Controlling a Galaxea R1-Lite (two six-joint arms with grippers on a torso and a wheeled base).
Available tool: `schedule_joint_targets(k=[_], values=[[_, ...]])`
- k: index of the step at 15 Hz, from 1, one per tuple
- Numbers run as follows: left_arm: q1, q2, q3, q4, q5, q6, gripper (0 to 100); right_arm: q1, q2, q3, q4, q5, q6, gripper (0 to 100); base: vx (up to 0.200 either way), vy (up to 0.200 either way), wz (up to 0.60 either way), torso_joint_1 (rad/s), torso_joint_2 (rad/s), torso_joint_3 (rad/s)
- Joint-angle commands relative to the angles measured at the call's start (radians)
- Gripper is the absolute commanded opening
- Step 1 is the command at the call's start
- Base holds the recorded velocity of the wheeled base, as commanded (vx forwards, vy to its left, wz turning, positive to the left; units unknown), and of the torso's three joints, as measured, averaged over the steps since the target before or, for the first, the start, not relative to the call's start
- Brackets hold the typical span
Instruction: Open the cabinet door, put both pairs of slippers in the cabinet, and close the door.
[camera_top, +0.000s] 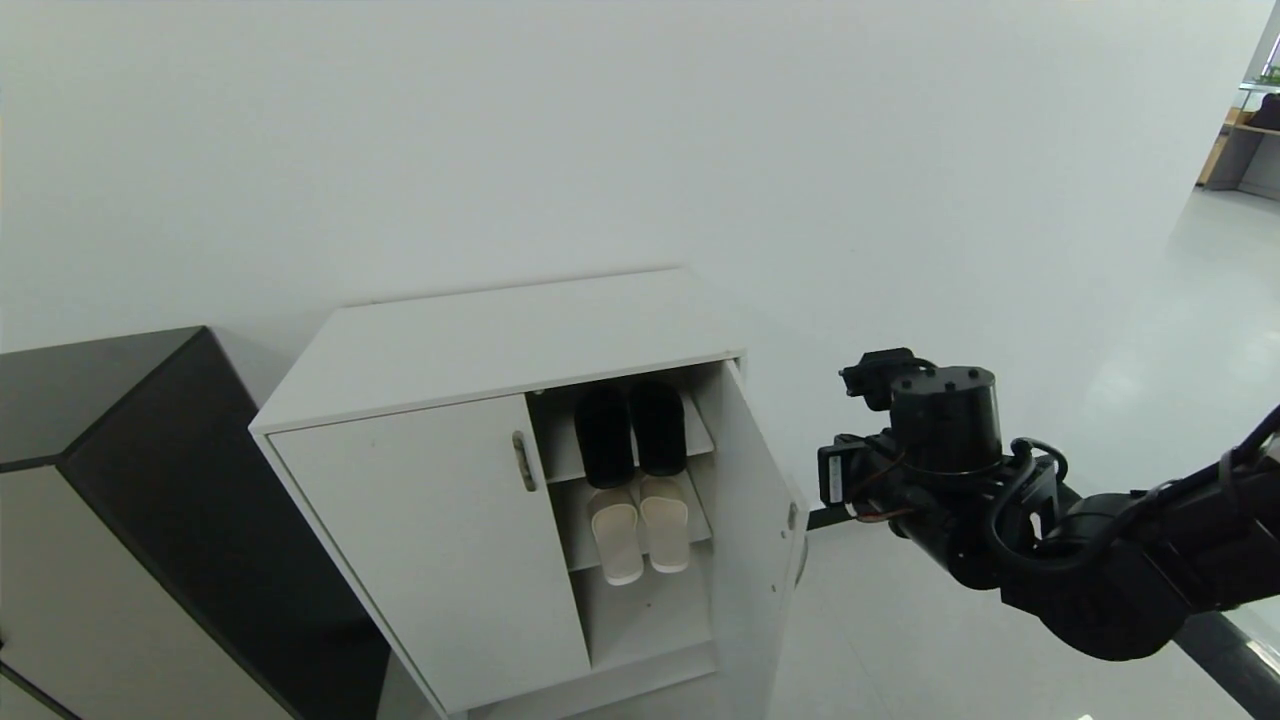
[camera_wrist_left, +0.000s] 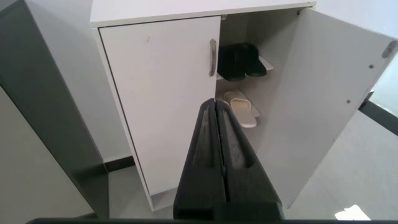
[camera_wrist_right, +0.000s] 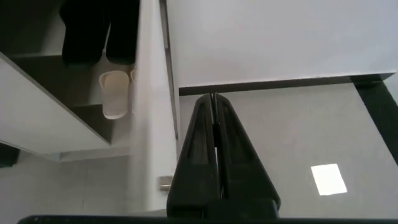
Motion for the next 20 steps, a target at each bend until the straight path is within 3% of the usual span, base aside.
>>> schedule_joint_targets(k=[1,9,16,20], values=[[0.000,0.002,0.000,0.000,0.000,0.000,0,0.006,0.000,0.026,-0.027,0.024,-0.007,0,0.000,0.000,0.00,0.000,0.00,0.000],[0.000,0.002,0.000,0.000,0.000,0.000,0,0.006,0.005,0.089,-0.124,0.058,-0.076,0,0.000,0.000,0.00,0.000,0.00,0.000],[0.000,0.002,0.000,0.000,0.000,0.000,0,0.007,0.005,0.104,-0.163,0.064,-0.077,0,0.000,0.000,0.51,0.003,0.00,0.002],[0.000,0.002,0.000,0.000,0.000,0.000,0,-0.011,0.003,0.191,-0.302,0.223,-0.111,0,0.000,0.000,0.00,0.000,0.00,0.000]])
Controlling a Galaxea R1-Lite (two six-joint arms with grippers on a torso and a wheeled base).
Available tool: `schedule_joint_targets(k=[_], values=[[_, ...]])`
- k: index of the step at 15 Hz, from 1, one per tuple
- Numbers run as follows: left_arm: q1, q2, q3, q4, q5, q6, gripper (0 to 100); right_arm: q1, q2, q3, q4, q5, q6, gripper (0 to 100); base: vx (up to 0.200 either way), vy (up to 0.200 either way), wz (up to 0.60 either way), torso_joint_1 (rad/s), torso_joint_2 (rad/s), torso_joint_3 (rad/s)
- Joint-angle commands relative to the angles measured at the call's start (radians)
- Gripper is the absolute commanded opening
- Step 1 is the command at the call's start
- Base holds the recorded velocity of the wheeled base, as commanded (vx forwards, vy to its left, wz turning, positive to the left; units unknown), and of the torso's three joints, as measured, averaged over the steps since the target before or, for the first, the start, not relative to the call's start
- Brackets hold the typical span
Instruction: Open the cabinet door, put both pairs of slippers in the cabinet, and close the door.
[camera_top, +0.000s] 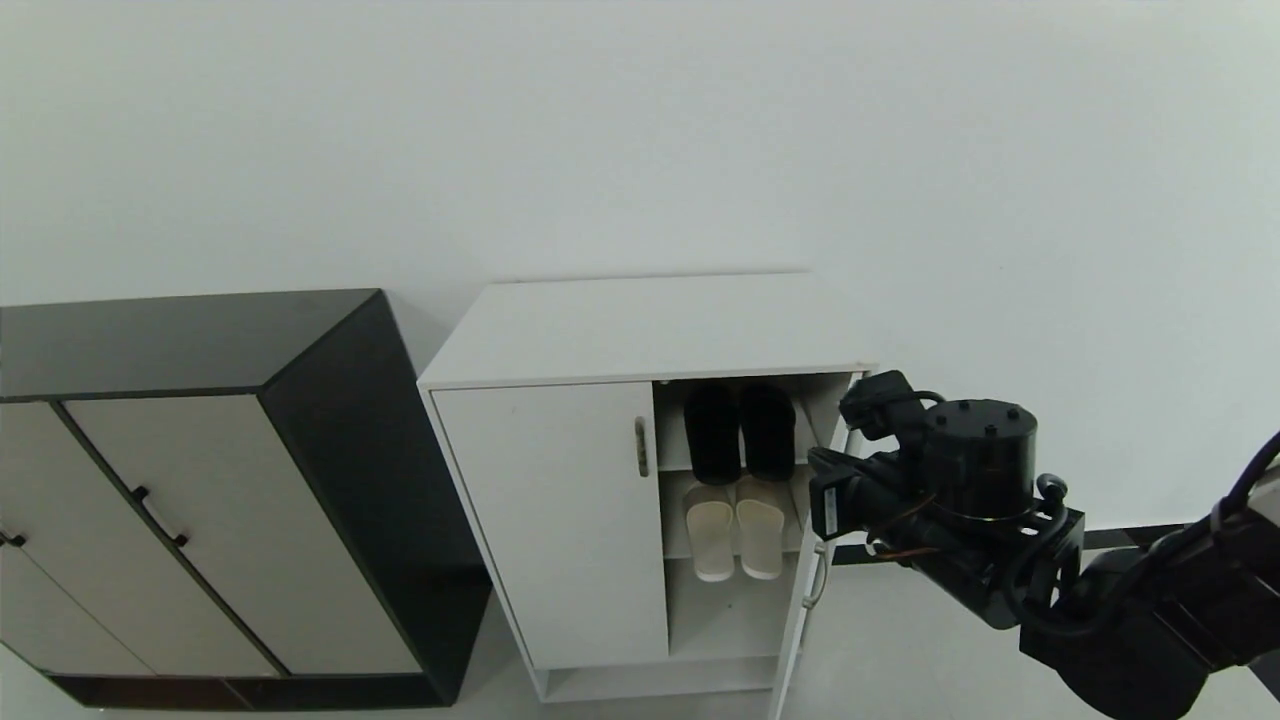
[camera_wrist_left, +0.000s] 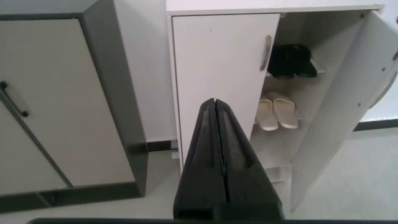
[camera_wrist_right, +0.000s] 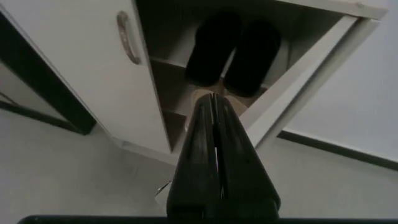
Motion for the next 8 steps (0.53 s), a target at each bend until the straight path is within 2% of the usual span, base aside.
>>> schedule_joint_targets(k=[1,3,6,8], values=[[-0.001,0.002,0.000,0.000,0.000,0.000,0,-0.023,-0.001,0.034,-0.028,0.027,-0.017,0,0.000,0.000,0.00,0.000,0.00,0.000],[-0.001,0.002,0.000,0.000,0.000,0.000,0,-0.080,-0.018,0.078,-0.085,0.135,-0.020,0,0.000,0.000,0.00,0.000,0.00,0.000],[-0.001,0.002,0.000,0.000,0.000,0.000,0,-0.145,-0.041,0.107,-0.084,0.213,-0.022,0,0.000,0.000,0.00,0.000,0.00,0.000],[-0.001,0.002,0.000,0.000,0.000,0.000,0,-0.208,-0.062,0.164,-0.081,0.326,-0.046,0,0.000,0.000,0.00,0.000,0.00,0.000]])
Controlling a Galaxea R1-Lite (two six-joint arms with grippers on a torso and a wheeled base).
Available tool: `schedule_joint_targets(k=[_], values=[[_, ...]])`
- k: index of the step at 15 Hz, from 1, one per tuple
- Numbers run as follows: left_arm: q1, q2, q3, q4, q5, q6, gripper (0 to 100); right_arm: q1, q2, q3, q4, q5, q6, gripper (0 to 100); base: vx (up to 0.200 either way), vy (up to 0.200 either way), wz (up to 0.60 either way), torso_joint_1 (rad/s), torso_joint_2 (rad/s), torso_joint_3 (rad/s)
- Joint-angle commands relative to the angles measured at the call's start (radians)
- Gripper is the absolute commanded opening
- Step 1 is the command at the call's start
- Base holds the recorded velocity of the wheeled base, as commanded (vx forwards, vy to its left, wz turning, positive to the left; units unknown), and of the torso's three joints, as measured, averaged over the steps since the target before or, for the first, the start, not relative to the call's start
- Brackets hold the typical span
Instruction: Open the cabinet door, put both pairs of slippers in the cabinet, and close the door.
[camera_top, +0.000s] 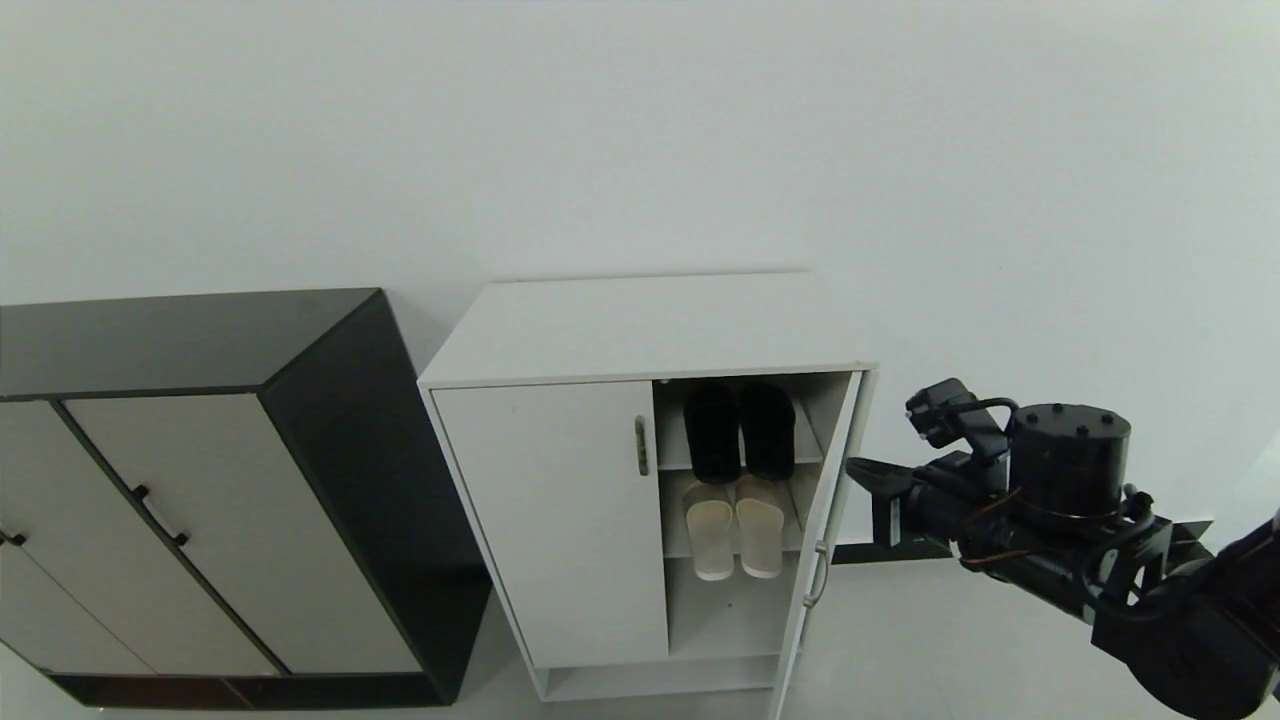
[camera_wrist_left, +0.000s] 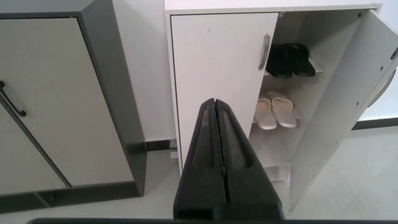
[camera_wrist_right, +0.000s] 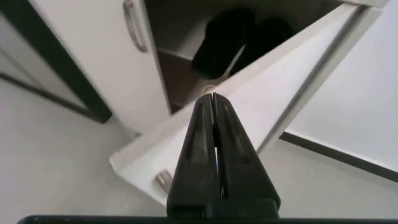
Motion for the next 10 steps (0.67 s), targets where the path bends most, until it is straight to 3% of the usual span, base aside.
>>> schedule_joint_targets(k=[1,7,10], values=[[0.000,0.002,0.000,0.000,0.000,-0.001,0,-0.039,-0.016,0.037,0.003,0.023,-0.008,0,0.000,0.000,0.00,0.000,0.00,0.000],[0.000,0.002,0.000,0.000,0.000,-0.001,0,-0.026,0.087,0.007,-0.002,0.024,-0.009,0,0.000,0.000,0.00,0.000,0.00,0.000],[0.000,0.002,0.000,0.000,0.000,-0.001,0,0.024,0.113,-0.024,-0.003,0.021,-0.006,0,0.000,0.000,0.00,0.000,0.00,0.000]])
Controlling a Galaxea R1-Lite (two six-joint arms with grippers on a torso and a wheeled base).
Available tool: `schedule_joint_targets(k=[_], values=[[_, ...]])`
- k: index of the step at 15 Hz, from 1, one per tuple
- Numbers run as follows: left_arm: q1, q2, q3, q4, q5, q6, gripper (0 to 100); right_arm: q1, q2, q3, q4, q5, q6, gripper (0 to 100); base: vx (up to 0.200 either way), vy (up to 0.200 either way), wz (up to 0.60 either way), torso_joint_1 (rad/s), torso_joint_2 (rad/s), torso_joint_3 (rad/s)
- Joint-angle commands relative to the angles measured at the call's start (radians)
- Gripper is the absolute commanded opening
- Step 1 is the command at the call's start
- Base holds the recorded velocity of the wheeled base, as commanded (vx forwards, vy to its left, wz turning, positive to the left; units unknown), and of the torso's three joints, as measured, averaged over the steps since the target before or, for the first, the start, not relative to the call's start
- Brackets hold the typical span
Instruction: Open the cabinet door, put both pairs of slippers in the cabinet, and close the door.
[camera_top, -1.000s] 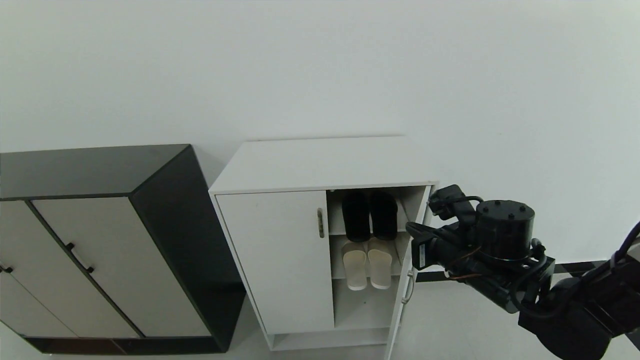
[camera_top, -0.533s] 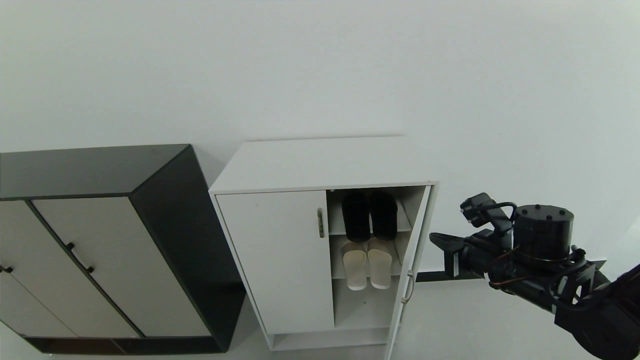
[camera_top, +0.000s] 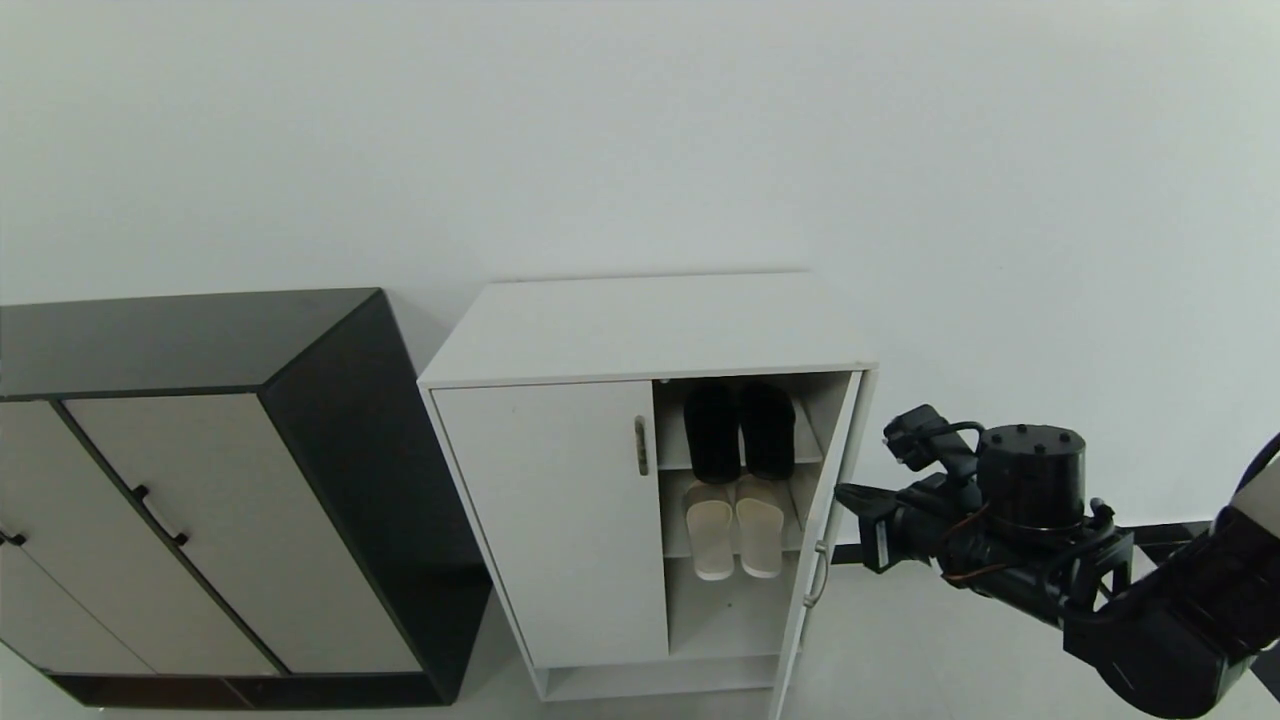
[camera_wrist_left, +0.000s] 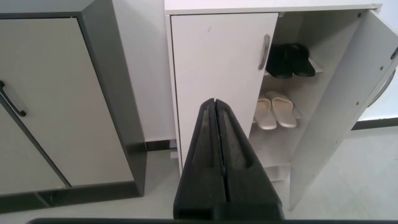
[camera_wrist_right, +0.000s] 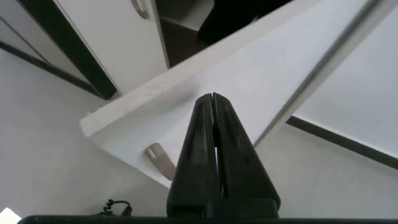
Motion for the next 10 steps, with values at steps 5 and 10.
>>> schedule_joint_targets(k=[5,10], values=[[0.000,0.002,0.000,0.000,0.000,0.000,0,0.063,0.106,-0.047,-0.178,-0.005,0.098,0,0.000,0.000,0.00,0.000,0.00,0.000],[0.000,0.002,0.000,0.000,0.000,0.000,0,0.053,0.034,0.102,-0.247,0.199,0.098,0,0.000,0.000,0.00,0.000,0.00,0.000]])
